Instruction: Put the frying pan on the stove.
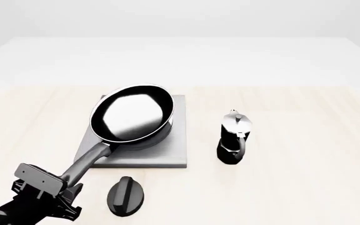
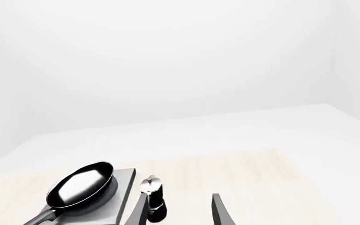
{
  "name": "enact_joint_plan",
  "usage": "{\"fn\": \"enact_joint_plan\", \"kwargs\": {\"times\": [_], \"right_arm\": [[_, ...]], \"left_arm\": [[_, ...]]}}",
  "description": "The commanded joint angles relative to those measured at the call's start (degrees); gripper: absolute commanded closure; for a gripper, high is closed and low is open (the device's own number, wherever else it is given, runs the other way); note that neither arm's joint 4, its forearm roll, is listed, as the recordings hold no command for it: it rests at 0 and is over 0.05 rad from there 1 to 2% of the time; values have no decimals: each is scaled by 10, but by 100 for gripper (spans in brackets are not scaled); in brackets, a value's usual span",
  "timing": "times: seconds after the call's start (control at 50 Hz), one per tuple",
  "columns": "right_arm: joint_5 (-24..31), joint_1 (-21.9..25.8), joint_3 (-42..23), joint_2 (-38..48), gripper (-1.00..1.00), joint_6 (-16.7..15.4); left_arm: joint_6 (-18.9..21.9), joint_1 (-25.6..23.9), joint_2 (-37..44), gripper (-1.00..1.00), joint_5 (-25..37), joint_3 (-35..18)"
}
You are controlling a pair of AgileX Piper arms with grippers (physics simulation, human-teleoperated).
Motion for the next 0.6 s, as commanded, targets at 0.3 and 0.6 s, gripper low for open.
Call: {"fn": "enact_joint_plan", "kwargs": {"times": [0.3,0.6], "right_arm": [[0,2,3,0,-100,-3],[0,2,2,0,-100,-4]], "left_arm": [[-29,-10,-33,-100,29,-21],[-27,-8,-122,-100,129,-62]]}}
